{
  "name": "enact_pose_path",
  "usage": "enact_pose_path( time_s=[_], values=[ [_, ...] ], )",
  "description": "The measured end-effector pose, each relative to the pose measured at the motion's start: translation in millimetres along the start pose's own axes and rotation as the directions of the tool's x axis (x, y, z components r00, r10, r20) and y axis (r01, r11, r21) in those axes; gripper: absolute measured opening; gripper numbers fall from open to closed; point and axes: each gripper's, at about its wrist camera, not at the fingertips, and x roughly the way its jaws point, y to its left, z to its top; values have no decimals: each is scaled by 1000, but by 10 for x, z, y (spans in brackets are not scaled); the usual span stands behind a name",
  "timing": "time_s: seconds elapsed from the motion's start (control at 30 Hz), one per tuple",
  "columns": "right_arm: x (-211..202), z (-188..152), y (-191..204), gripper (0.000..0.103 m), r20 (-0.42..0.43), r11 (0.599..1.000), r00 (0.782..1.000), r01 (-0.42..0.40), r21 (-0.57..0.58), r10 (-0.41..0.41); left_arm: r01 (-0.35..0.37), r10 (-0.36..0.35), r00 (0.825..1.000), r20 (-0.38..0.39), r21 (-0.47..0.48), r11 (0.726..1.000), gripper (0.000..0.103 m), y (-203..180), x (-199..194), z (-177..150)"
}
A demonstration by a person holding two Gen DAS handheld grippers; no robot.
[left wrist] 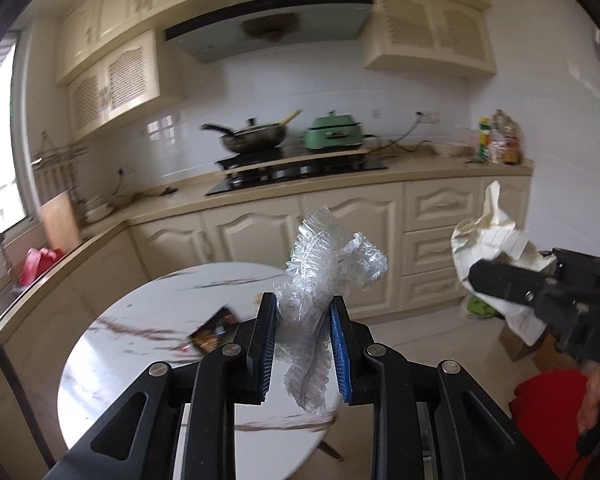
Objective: Collect trash
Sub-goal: 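Carry clear bag and white paper to the blue bucket and open both tools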
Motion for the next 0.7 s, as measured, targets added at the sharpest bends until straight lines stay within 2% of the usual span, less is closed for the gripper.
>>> enact_pose_path(
  time_s=[0.17,0.33,0.57,0.7],
  values=[
    [-372,-111,-435,31,33,995,996,75,62,-77,65,-65,998,-14,75,995,22,-442,172,58],
    [-522,-408,-978,31,-4,978,989,148,147,-149,146,-137,988,-77,128,981,22,-864,572,101],
    [-479,-969,-1678,31,-105,937,967,250,244,-231,239,-196,957,-214,198,951,22,-1476,1293,14],
    [-331,-1280,-2059,31,-169,912,957,279,301,-237,278,-204,929,-310,217,936,22,-1743,1848,-20]
  ],
)
